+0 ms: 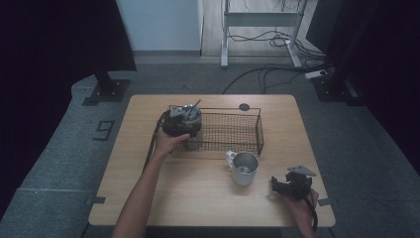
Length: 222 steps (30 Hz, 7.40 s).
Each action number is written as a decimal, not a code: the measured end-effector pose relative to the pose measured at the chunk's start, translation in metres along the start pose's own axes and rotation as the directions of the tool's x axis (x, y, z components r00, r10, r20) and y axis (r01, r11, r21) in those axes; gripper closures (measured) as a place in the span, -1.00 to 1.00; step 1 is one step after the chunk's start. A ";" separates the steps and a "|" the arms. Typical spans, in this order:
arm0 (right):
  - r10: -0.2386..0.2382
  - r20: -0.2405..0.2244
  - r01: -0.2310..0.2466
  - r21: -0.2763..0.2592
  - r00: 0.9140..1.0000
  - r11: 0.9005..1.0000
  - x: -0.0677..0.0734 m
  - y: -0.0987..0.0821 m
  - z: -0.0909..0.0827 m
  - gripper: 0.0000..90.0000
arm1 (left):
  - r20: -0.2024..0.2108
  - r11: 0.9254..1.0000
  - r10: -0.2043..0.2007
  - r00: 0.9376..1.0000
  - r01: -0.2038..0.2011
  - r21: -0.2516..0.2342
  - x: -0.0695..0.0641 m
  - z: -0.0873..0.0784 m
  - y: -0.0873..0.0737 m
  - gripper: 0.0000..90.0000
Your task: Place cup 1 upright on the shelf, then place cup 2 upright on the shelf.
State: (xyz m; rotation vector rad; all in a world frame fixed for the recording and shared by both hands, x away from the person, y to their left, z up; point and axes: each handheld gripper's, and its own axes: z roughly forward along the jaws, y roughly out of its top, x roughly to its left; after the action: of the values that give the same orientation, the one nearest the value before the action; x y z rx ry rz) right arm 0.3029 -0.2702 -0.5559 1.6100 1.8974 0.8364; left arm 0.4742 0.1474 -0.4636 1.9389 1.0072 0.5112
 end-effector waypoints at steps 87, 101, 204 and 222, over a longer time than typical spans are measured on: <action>0.003 0.002 -0.003 -0.001 1.000 1.000 0.000 0.000 0.000 -0.78 | 0.096 0.996 -0.079 0.992 0.076 0.038 -0.033 -0.106 -0.142 -0.84; 0.005 0.000 -0.005 -0.001 1.000 1.000 0.000 0.000 0.000 -0.78 | 0.068 0.995 -0.094 0.993 0.091 0.037 -0.034 -0.106 -0.149 -0.82; -0.135 -0.318 0.060 -0.235 0.938 0.970 0.081 0.038 -0.050 -0.80 | 0.059 0.985 -0.131 0.990 0.124 0.116 -0.032 -0.096 -0.159 -0.80; -0.151 -0.332 0.077 -0.225 0.931 0.971 0.094 0.046 -0.032 -0.96 | 0.062 0.985 -0.133 0.989 0.124 0.121 -0.032 -0.097 -0.159 -0.80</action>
State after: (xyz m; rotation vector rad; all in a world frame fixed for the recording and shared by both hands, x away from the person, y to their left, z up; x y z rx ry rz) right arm 0.2951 -0.1765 -0.4996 1.2745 2.0343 1.2920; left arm 0.3184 0.2178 -0.5447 1.9647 1.1305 0.3154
